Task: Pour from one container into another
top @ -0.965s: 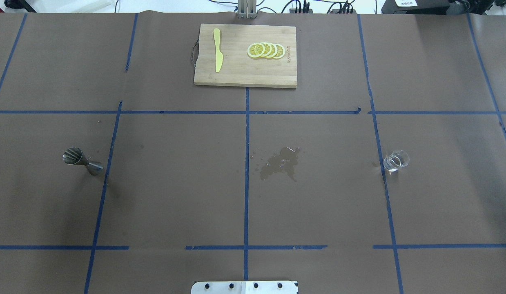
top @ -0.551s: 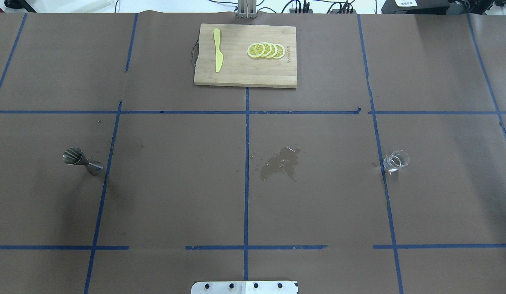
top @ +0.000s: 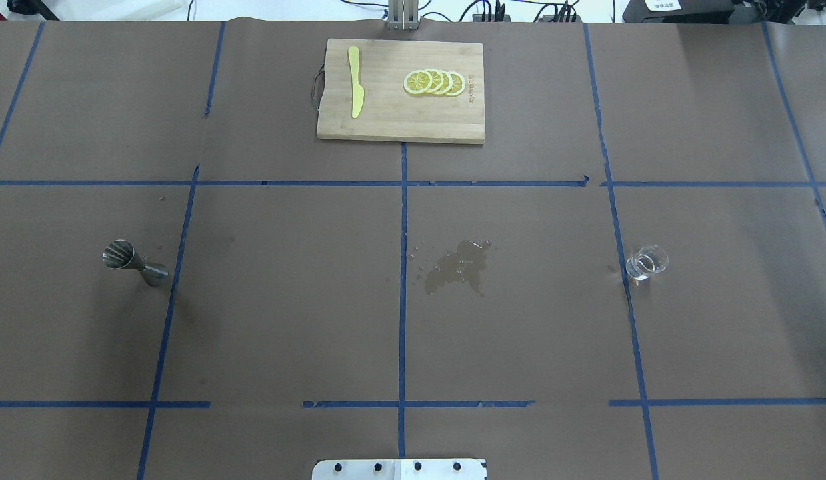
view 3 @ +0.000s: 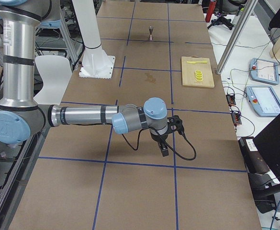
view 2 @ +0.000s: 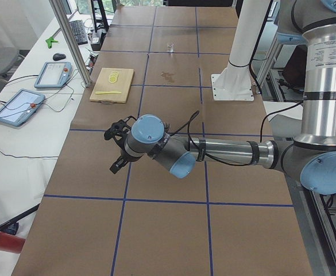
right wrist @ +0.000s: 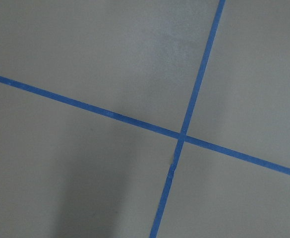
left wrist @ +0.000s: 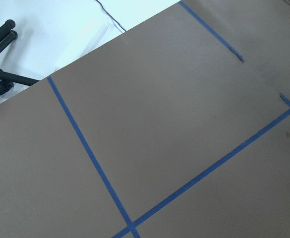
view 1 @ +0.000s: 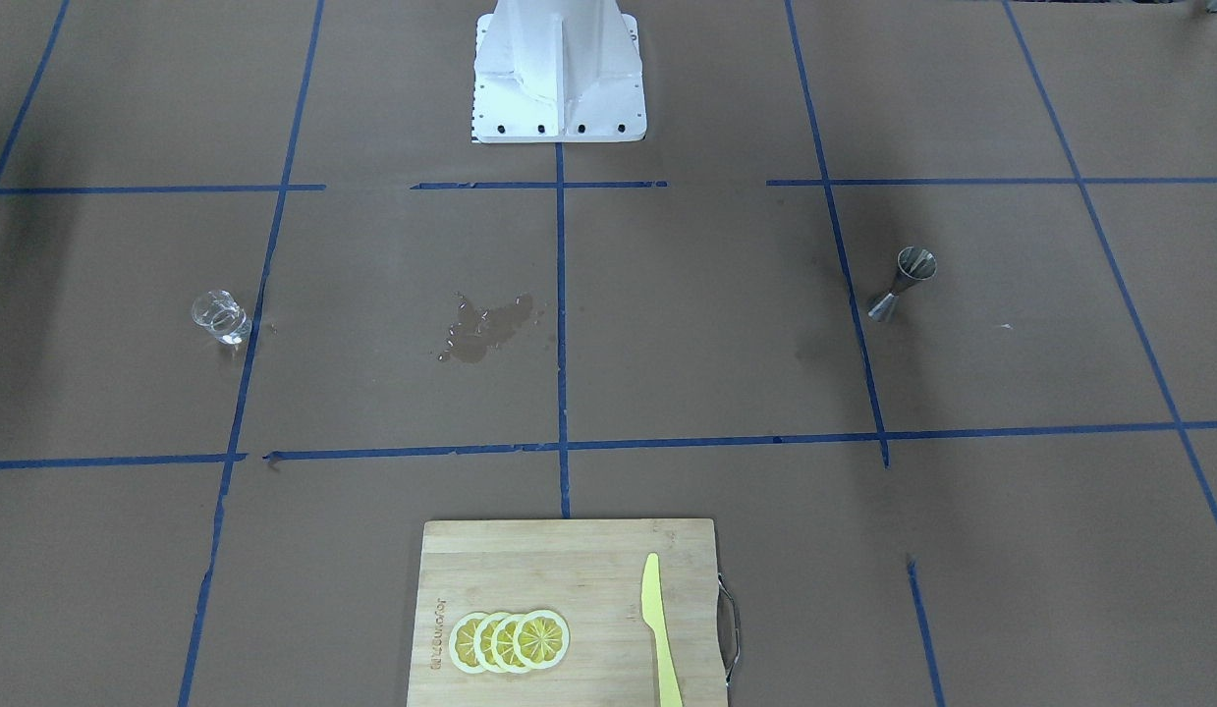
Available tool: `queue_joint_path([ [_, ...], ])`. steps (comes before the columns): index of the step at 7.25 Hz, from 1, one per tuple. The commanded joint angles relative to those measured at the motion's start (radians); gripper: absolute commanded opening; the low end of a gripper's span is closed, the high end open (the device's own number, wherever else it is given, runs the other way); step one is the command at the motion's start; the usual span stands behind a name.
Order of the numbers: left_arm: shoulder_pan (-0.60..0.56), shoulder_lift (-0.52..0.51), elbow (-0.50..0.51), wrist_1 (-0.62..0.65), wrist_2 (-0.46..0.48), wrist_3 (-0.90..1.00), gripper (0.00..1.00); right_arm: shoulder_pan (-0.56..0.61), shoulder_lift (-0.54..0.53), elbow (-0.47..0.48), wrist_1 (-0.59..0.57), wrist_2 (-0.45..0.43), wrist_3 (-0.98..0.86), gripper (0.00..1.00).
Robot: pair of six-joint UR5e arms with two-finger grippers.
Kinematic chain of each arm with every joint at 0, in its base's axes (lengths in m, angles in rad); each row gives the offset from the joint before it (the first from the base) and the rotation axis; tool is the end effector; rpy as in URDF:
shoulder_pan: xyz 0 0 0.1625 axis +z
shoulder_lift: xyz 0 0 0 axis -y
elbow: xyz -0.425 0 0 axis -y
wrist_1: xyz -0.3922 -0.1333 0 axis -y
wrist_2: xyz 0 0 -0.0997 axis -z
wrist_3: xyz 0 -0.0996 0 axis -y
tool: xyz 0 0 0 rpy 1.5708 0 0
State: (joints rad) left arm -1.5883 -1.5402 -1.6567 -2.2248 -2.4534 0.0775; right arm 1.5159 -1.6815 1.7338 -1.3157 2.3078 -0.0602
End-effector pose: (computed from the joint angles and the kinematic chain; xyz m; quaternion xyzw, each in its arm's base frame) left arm -0.0650 -0.4944 0.5487 0.3327 0.3852 0.1737 0.8431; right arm 0.0409 -0.4650 0.6045 0.1438 -0.3556 -0.1081 0.9172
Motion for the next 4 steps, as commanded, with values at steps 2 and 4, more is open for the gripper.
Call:
queue_joint_path([
  [2, 0.162, 0.0, -0.101, -0.099, 0.039, -0.381, 1.0, 0.0, -0.017, -0.005, 0.02, 0.001, -0.001, 1.0],
  [4, 0.374, -0.001, -0.255, -0.107, 0.225, -0.679, 1.0, 0.0, -0.014, -0.008, 0.018, 0.005, 0.006, 1.0],
])
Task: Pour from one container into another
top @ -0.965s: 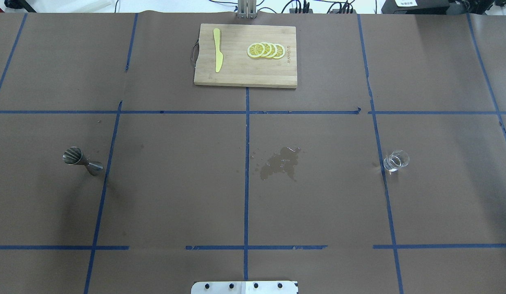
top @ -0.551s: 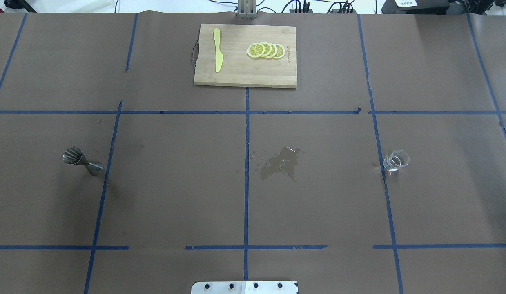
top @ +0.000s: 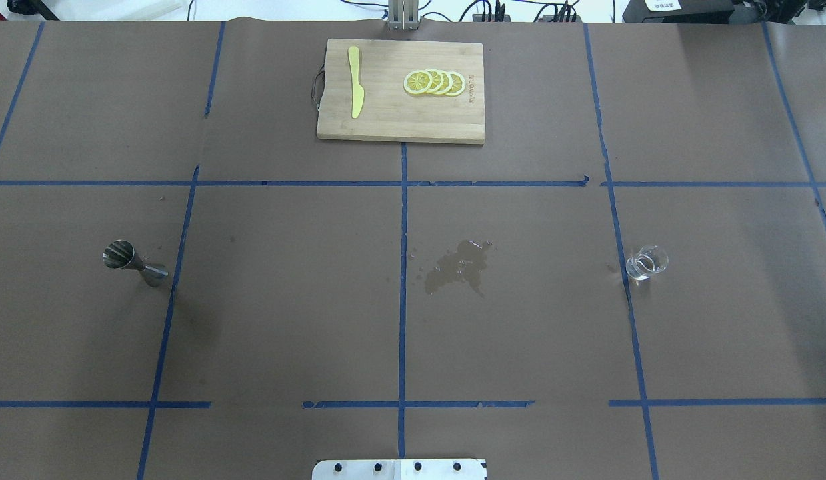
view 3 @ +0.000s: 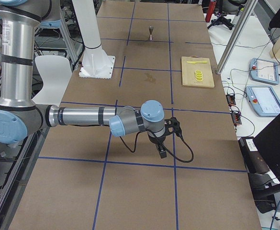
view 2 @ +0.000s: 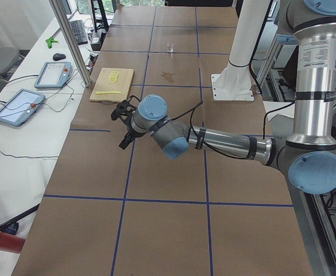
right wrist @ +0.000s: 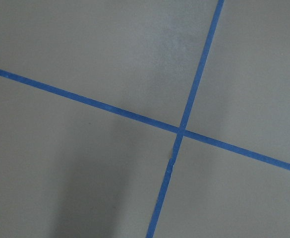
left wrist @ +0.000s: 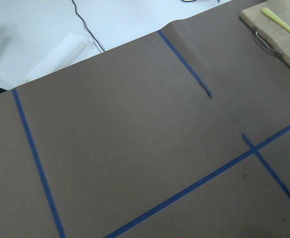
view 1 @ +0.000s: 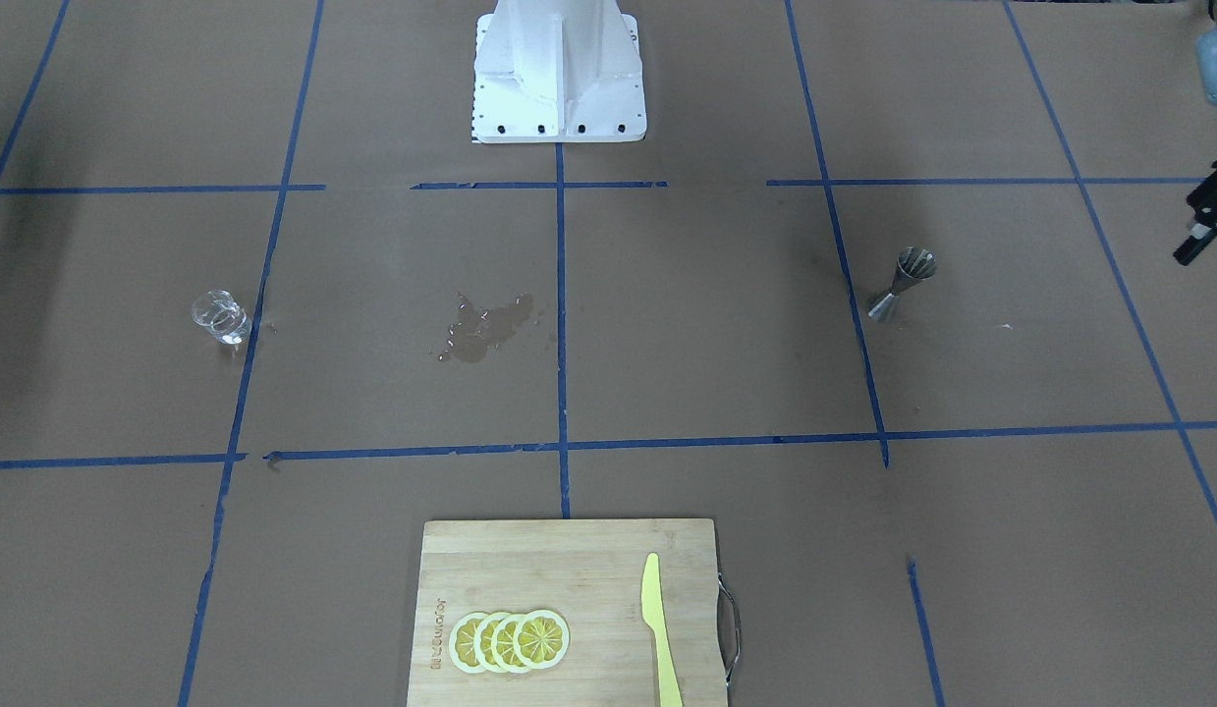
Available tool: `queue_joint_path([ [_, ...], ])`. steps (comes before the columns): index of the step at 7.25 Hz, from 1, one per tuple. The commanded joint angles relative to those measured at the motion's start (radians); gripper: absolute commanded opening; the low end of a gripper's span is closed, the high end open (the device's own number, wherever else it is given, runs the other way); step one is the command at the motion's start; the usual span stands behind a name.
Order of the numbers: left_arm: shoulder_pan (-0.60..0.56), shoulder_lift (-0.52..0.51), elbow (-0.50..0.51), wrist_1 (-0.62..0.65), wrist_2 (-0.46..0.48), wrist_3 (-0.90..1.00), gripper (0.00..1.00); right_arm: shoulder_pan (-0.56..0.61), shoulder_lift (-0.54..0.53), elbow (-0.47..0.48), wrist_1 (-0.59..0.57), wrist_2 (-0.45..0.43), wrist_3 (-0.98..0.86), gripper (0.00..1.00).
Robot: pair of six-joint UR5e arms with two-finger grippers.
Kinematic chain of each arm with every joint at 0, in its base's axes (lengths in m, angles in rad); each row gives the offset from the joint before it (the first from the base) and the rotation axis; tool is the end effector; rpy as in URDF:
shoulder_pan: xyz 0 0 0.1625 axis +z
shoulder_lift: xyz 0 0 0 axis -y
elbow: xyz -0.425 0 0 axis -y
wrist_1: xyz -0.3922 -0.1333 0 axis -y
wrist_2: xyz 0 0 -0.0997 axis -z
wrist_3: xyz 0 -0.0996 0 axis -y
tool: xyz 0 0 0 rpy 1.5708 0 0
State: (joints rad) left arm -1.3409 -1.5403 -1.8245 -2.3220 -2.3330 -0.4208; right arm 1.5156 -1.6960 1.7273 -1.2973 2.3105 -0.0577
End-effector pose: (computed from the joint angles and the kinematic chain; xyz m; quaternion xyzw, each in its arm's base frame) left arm 0.0477 -0.4871 0.4585 0.3067 0.4503 0.0952 0.8331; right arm 0.0409 -0.4591 0.6122 0.1420 -0.3571 -0.1068 0.9170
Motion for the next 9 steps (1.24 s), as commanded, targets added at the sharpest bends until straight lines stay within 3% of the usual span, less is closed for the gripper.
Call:
queue_joint_path([
  [1, 0.229, -0.001, -0.143, -0.016, 0.226, -0.316, 1.0, 0.0, 0.002, -0.003, 0.0, 0.003, 0.006, 1.0],
  [4, 0.475, 0.006, -0.229, -0.016, 0.602, -0.577, 1.0, 0.001, -0.004, -0.005, 0.0, 0.003, 0.033, 1.0],
  [6, 0.665, 0.081, -0.269, -0.014, 0.955, -0.761, 1.0, 0.001, -0.004, -0.005, 0.0, 0.001, 0.038, 1.0],
  [9, 0.881, 0.19, -0.269, -0.008, 1.387, -0.85, 1.0, 0.003, -0.013, -0.003, 0.0, 0.003, 0.039, 1.0],
])
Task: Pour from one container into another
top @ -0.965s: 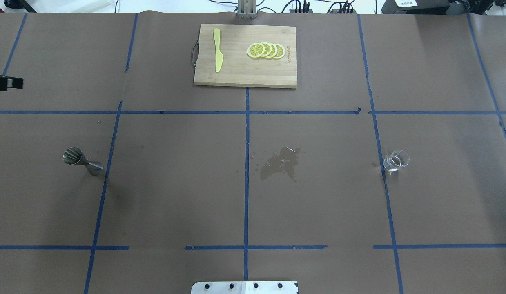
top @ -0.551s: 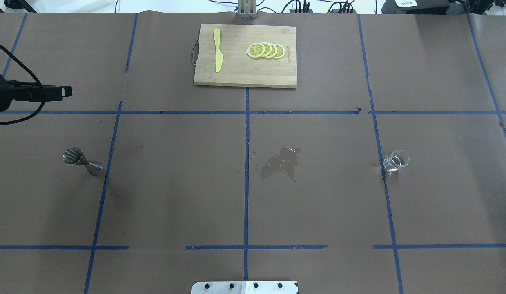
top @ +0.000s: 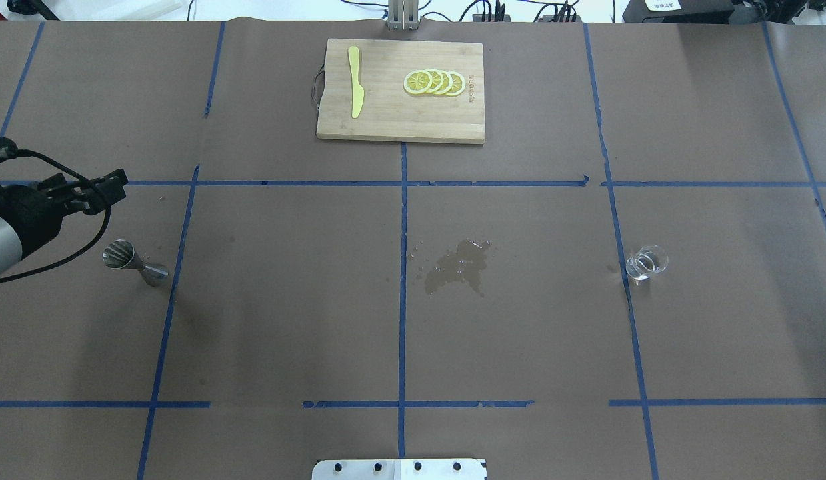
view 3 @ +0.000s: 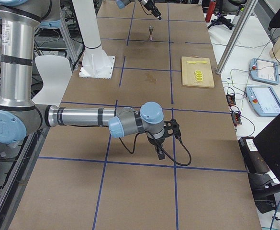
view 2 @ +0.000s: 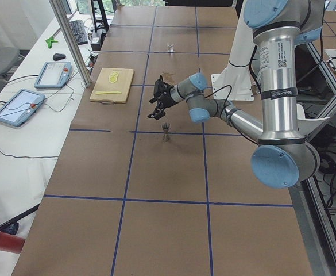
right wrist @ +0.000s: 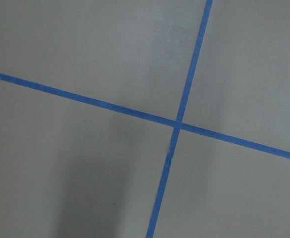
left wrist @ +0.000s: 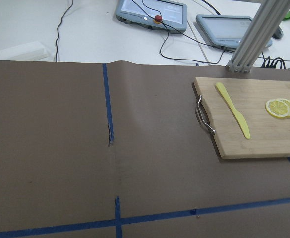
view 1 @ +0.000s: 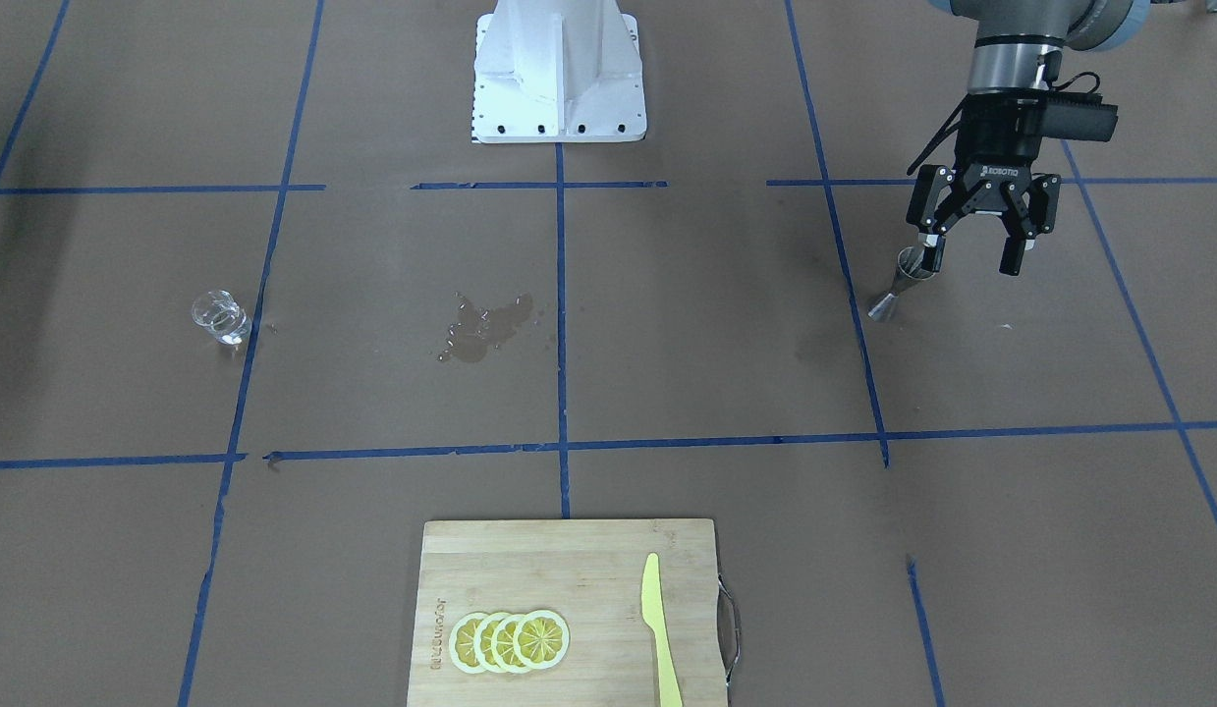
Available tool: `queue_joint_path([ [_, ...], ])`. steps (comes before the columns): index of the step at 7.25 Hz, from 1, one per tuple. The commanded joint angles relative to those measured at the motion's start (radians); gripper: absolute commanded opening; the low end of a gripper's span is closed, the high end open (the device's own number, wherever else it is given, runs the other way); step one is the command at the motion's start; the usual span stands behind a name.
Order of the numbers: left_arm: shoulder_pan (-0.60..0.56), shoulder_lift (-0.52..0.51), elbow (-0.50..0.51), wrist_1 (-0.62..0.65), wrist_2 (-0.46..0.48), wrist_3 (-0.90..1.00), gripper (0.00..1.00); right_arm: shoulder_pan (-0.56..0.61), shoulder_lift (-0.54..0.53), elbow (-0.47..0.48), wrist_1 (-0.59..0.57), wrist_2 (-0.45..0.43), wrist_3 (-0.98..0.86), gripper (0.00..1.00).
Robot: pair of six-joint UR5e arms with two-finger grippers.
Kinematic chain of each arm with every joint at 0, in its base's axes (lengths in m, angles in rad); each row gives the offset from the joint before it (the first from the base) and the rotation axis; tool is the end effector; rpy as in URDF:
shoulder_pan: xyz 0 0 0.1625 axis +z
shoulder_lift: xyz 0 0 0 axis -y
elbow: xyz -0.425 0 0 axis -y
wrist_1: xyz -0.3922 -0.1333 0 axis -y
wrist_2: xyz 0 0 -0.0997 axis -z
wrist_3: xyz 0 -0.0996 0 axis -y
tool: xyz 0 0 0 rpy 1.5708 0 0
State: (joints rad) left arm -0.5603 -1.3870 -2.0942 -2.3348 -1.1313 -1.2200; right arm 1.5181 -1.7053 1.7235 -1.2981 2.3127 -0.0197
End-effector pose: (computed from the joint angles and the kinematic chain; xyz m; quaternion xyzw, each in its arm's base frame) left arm 0.2603 -0.3707 0.4013 0.3918 0.3778 -0.2005 0.8146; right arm 0.0421 -0.4546 0.6183 0.1291 -0.3609 -0.0859 0.9196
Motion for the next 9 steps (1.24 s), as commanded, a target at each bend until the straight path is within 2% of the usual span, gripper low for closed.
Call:
queue_joint_path([
  [1, 0.162, 0.039, 0.014, 0.006, 0.276, -0.07, 1.0, 0.001, -0.007, 0.001, 0.0, 0.002, 0.001, 1.0],
  [3, 0.253, 0.04, 0.096, 0.006, 0.471, -0.136, 1.0, 0.001, -0.011, 0.002, 0.0, 0.002, 0.001, 1.0],
  [5, 0.324, 0.039, 0.147, 0.005, 0.598, -0.197, 1.0, 0.001, -0.011, 0.002, 0.0, 0.002, 0.001, 1.0],
  [7, 0.347, 0.03, 0.158, 0.0, 0.675, -0.199, 1.0, 0.001, -0.011, 0.002, 0.0, 0.002, 0.001, 1.0],
  [9, 0.382, 0.014, 0.167, -0.003, 0.7, -0.199, 1.0, 0.001, -0.011, 0.002, 0.0, 0.002, 0.001, 1.0],
])
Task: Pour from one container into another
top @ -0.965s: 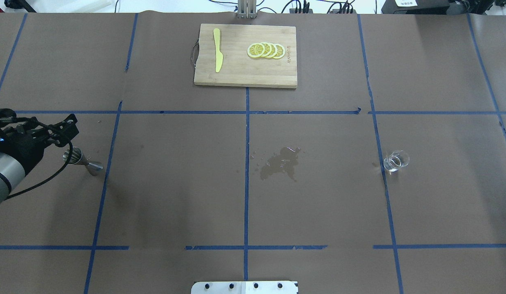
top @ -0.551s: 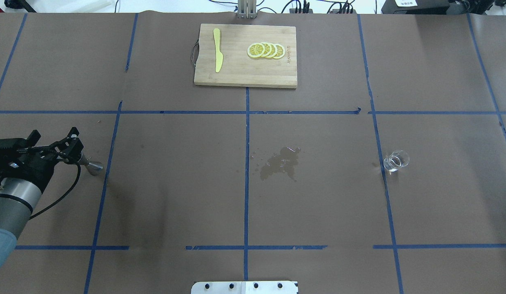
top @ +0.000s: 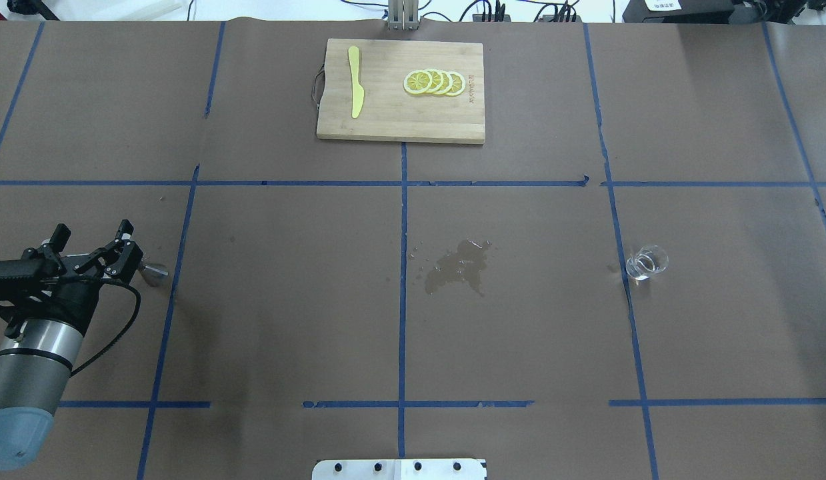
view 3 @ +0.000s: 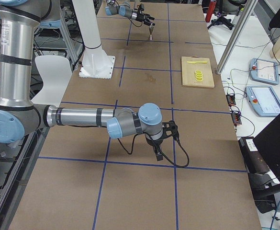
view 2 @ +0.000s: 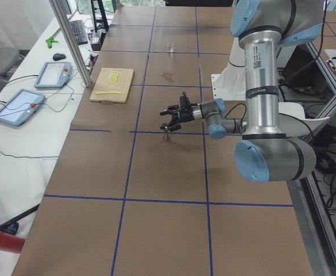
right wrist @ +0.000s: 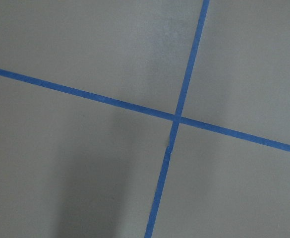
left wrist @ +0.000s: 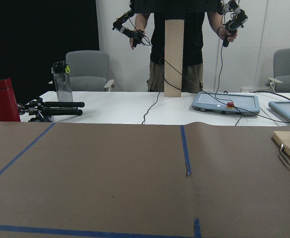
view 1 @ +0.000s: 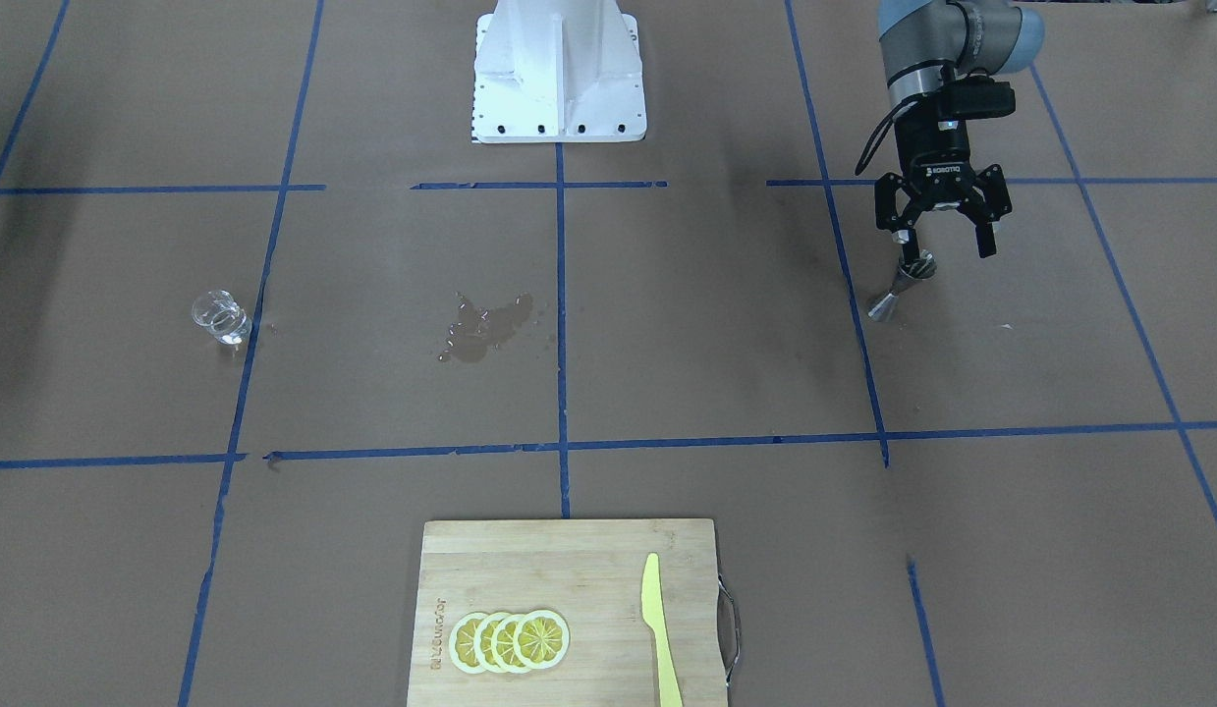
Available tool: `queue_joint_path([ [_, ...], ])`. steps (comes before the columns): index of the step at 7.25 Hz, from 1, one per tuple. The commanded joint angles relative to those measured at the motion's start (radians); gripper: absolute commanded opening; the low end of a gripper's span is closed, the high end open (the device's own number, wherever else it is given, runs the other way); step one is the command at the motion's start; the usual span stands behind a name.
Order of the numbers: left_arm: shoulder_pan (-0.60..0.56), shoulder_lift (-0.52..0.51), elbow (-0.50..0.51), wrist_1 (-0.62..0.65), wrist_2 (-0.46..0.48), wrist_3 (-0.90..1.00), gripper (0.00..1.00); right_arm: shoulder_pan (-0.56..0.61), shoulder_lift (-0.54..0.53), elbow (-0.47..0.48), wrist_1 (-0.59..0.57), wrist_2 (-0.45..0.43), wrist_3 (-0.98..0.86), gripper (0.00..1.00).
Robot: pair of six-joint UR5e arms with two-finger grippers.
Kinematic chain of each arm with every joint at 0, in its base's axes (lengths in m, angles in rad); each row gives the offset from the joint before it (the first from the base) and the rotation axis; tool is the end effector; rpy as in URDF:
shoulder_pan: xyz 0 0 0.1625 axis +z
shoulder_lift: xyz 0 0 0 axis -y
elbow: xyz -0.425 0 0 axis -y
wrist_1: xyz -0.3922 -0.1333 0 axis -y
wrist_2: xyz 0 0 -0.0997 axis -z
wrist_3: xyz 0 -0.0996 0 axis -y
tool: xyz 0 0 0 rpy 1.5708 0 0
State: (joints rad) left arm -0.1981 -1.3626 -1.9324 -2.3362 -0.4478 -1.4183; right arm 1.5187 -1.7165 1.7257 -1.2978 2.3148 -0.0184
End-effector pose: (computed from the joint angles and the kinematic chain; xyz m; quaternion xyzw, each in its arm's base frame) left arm 0.3429 -0.2964 0.4653 0.5354 0.2863 -0.2533 0.7531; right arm 0.0425 -0.4495 0.6220 0.1249 -0.3620 -0.0836 0.9200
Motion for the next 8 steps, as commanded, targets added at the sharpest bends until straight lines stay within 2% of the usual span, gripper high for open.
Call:
queue_joint_path([
  [1, 0.026, -0.025, 0.045, -0.003, 0.018, -0.002, 1.0, 0.0, 0.0, 0.0, 0.0, -0.002, 0.0, 1.0],
  [2, 0.028, -0.039, 0.088, -0.006, 0.018, -0.007, 1.0, 0.002, 0.0, -0.002, 0.0, -0.002, 0.0, 1.0],
  [5, 0.057, -0.05, 0.119, -0.006, 0.018, -0.034, 1.0, 0.0, 0.0, -0.003, 0.0, -0.003, -0.002, 1.0],
  [8, 0.063, -0.092, 0.193, -0.034, 0.032, -0.048, 0.99, 0.002, 0.0, -0.003, 0.0, -0.003, -0.002, 1.0],
])
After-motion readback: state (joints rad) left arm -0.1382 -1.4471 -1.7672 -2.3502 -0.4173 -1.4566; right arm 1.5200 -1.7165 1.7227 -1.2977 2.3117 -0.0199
